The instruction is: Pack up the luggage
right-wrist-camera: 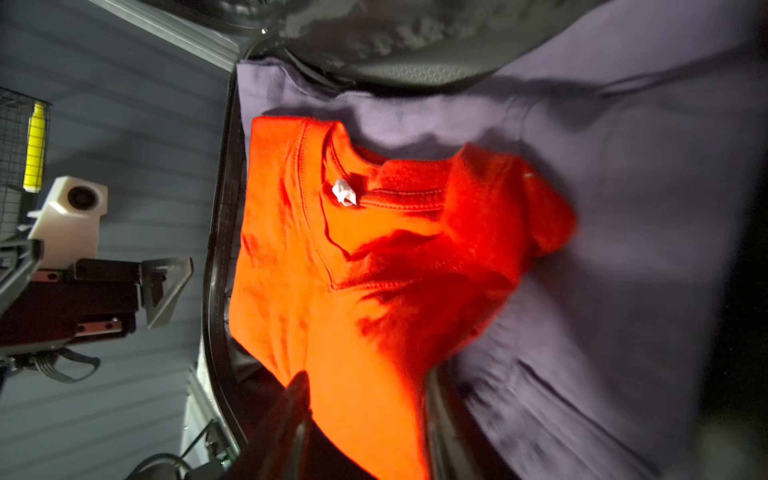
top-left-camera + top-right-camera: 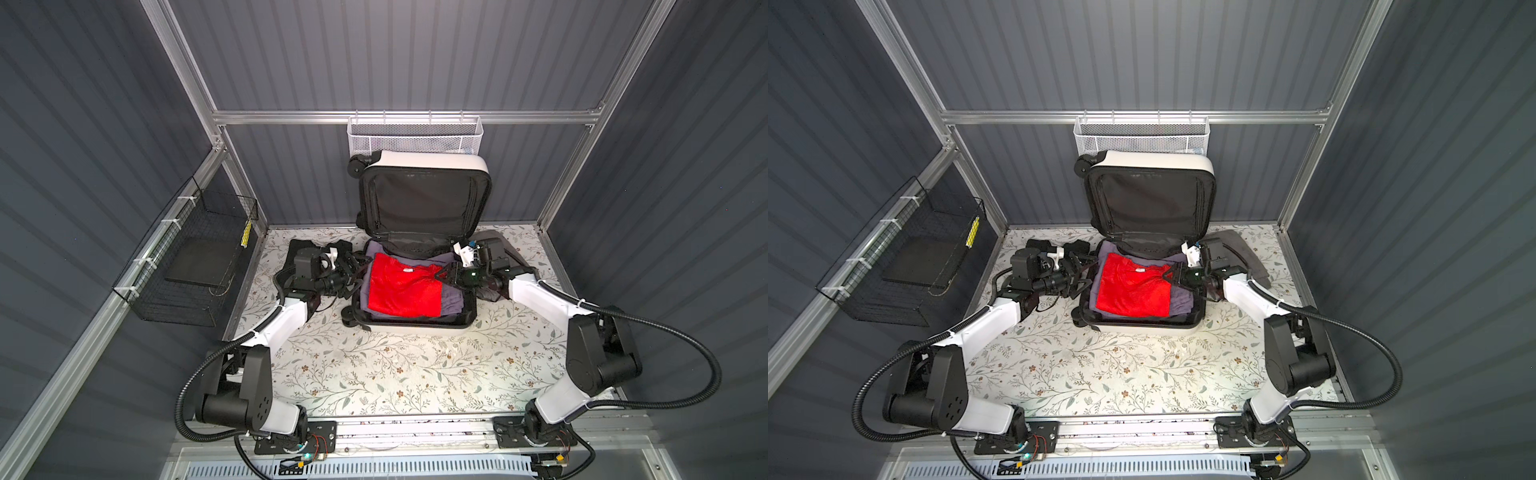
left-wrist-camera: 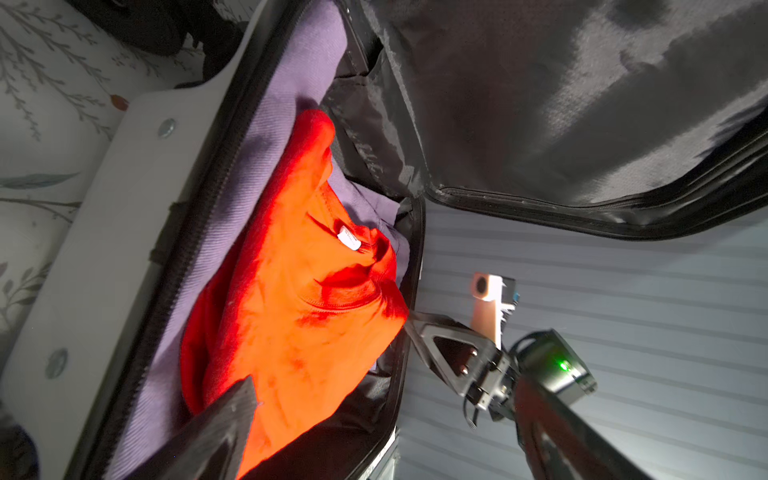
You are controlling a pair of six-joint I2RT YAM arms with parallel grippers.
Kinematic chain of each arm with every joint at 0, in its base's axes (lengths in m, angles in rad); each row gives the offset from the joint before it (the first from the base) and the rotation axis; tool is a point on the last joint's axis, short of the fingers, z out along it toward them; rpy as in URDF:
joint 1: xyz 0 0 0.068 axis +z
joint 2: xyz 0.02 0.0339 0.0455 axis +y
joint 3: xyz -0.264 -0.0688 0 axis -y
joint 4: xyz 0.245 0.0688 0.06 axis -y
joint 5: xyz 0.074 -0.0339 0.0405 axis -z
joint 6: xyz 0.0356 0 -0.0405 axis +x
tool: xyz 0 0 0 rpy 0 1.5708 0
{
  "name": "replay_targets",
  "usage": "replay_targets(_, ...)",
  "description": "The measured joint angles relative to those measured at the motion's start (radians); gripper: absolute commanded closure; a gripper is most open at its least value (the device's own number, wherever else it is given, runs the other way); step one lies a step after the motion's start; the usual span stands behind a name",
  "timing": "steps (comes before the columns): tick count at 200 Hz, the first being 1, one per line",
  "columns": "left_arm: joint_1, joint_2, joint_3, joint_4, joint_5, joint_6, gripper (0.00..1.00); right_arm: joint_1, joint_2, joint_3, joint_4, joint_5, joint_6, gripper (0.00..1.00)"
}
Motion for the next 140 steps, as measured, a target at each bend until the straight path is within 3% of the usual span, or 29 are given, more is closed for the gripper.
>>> replay_targets(30,-0.019,0.01,0.122,-0.093,-0.004,0.089,0.0,-0.001,-0.077,0.009,-0.039,0.019,0.006,0.54)
replay_targets(68,-0.092,0.096,0.269,-0.118,-0.005,0.156,0.0,0.059,-0.029,0.078,-0.062,0.019,0.042,0.57)
replay_targets(104,-0.142,0.192,0.279,-0.111,-0.008,0.159,0.0,0.126,0.061,0.098,-0.045,0.02,0.079,0.58)
replay_targets(140,-0.146,0.253,0.261,-0.086,-0.019,0.159,0.0,0.099,0.14,0.082,-0.019,0.05,0.103,0.56)
